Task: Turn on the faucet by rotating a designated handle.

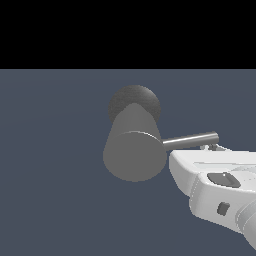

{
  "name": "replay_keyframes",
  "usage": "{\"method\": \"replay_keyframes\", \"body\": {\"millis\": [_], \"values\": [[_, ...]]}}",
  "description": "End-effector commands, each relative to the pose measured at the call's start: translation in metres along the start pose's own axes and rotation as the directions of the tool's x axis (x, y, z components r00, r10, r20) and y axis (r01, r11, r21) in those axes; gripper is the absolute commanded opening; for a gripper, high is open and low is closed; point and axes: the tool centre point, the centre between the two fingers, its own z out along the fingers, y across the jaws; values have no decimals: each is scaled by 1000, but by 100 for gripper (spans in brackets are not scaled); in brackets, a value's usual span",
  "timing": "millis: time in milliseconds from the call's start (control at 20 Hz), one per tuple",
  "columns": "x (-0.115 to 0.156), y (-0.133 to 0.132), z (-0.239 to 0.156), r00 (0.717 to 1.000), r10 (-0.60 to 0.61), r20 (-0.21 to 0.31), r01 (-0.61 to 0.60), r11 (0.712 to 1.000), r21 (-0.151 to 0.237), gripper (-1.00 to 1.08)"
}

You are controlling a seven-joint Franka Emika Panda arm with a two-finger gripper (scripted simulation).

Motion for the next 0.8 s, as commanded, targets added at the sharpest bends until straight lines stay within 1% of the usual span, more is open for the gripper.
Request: {"method": "replay_keyframes", "body": {"millis": [0, 700, 750], "values": [[-22, 9, 1, 999, -3, 32, 3, 1000, -9, -100], [-69, 23, -2, 999, -4, 50, 5, 1000, -11, -100], [-69, 23, -2, 999, -4, 50, 5, 1000, -11, -100]]}}
